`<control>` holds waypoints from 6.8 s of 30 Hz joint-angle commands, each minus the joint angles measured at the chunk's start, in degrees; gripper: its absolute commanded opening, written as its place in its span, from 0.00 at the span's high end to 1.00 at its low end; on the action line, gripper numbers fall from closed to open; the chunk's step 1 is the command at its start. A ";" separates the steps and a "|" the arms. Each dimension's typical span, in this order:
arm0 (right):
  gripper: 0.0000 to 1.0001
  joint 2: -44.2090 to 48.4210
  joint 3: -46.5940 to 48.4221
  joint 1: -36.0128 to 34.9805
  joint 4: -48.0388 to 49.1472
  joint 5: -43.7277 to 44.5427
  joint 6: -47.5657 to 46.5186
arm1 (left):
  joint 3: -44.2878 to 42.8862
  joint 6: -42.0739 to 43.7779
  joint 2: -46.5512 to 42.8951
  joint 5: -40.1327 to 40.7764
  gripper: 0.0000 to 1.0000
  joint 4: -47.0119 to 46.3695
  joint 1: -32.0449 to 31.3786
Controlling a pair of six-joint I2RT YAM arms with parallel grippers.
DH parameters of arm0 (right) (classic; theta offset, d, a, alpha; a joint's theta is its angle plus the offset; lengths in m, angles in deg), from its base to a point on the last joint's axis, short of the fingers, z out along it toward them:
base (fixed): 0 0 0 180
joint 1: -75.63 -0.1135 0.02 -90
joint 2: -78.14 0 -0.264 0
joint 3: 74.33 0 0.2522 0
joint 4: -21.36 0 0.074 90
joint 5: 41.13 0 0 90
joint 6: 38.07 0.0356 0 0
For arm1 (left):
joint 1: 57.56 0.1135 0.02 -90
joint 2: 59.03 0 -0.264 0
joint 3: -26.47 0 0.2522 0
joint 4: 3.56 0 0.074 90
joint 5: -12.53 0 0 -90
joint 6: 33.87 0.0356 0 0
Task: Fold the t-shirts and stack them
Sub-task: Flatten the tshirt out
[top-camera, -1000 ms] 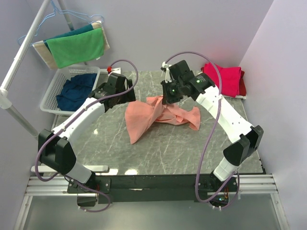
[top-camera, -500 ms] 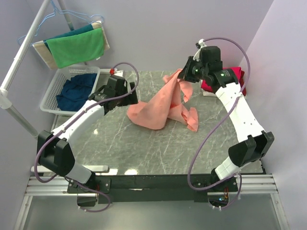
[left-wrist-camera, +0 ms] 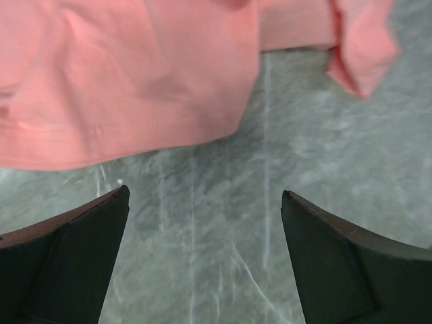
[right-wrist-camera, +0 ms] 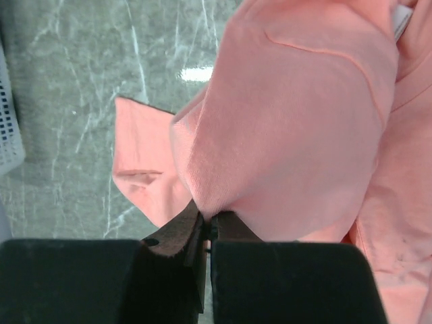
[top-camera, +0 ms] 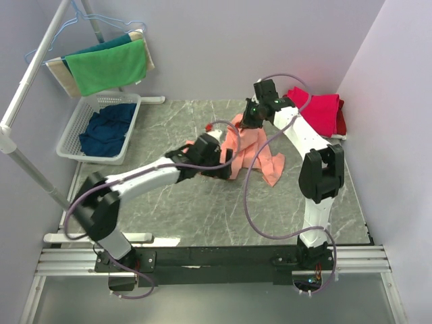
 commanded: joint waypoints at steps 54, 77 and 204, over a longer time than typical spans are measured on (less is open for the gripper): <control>1.00 10.71 -14.36 5.61 -1.07 10.26 2.95 | -12.37 -7.90 -2.63 41.66 0.99 15.00 13.13; 1.00 43.46 -24.91 4.73 6.14 5.87 -1.79 | -14.57 -3.60 -26.70 33.33 0.99 21.51 13.74; 1.00 -6.16 -12.87 5.34 11.77 0.06 6.73 | -16.58 -15.37 20.58 1.94 0.68 23.97 13.74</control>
